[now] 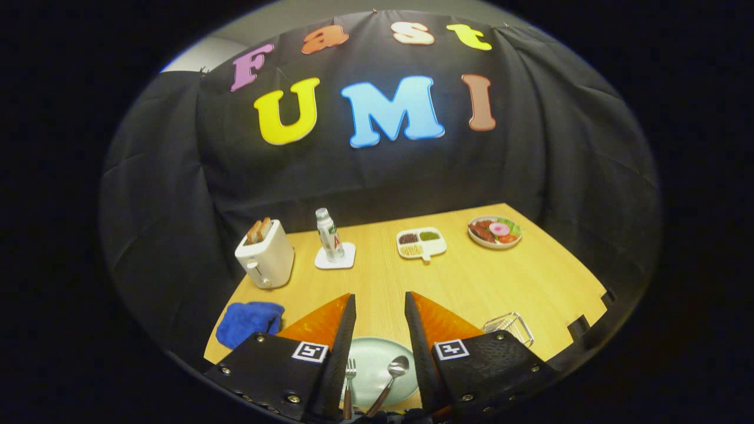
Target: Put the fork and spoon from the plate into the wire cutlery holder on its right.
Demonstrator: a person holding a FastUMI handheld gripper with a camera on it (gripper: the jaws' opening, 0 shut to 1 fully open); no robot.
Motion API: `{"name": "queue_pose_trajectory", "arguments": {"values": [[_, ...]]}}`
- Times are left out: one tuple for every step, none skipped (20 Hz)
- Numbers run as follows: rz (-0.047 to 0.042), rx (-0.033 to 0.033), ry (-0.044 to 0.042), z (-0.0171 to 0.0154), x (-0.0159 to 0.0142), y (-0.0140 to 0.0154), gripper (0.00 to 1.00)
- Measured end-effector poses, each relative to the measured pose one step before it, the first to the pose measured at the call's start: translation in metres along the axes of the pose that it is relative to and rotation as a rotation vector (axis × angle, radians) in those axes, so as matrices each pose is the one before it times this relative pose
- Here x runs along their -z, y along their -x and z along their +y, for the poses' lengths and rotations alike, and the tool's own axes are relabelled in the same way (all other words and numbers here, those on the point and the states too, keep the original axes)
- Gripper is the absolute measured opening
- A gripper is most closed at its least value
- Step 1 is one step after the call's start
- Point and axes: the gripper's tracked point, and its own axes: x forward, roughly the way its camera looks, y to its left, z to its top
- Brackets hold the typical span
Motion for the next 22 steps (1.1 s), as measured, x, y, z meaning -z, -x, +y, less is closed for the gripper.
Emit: {"name": "queue_pose_trajectory", "arguments": {"values": [[0.0737,0.00088,-0.02175,-0.00232,0.01978,-0.01002,0.51],[0.08007,0.00064,-0.02199,-0.00073,0.01926,-0.00431,0.51],[0.08338,0.00178,-0.02844,-0.00245,0.02121,-0.00803,0.51],[0.08831,-0.00119,-0.02423,-0.00215,0.02213,-0.01034,0.51],[0.08304,0.0055,-0.01807,-0.00283,0.01997,-0.01028,0.51],[0.06799,0.00432,-0.0111,-0.00174,0.01602,-0.00785,0.51],[0.05897,0.00445,-0.00528,-0.0021,0.01386,-0.00878,0.51],[0.05381,-0.00005,-0.00813,-0.00105,0.01394,-0.00754,0.51],[0.05031,-0.00363,-0.0157,0.0006,0.01135,-0.00764,0.51],[0.0461,-0.00533,-0.01524,-0.00007,0.01015,-0.00741,0.51],[0.03133,-0.00014,-0.01037,-0.00055,0.00627,-0.00524,0.51],[0.02476,0.00362,-0.00467,-0.00079,0.00443,-0.0057,0.51],[0.01711,0.00551,-0.00179,-0.00097,0.00325,-0.00333,0.51],[0.01123,0.00599,0.00179,-0.00129,0.00149,-0.00518,0.51],[0.00943,0.00625,0.00397,-0.00182,0.00118,-0.00414,0.51],[0.01711,0.01962,0.0052,-0.00413,0.00225,-0.00421,0.51],[0.01788,-0.00303,-0.00738,-0.00028,0.00373,-0.00433,0.27],[0.0163,-0.00158,-0.00621,0.0006,0.00219,-0.00139,0.25],[0.0157,-0.01277,-0.00919,0.00303,0.00157,-0.0002,0.29],[0.00042,0.01034,0.00033,-0.00289,-0.00051,-0.00043,0.29],[0.01185,0.0079,-0.00767,-0.00238,-0.00766,0.0036,0.22],[-0.01041,0.00854,0.00185,-0.00261,0.00483,-0.00671,0.15]]}}
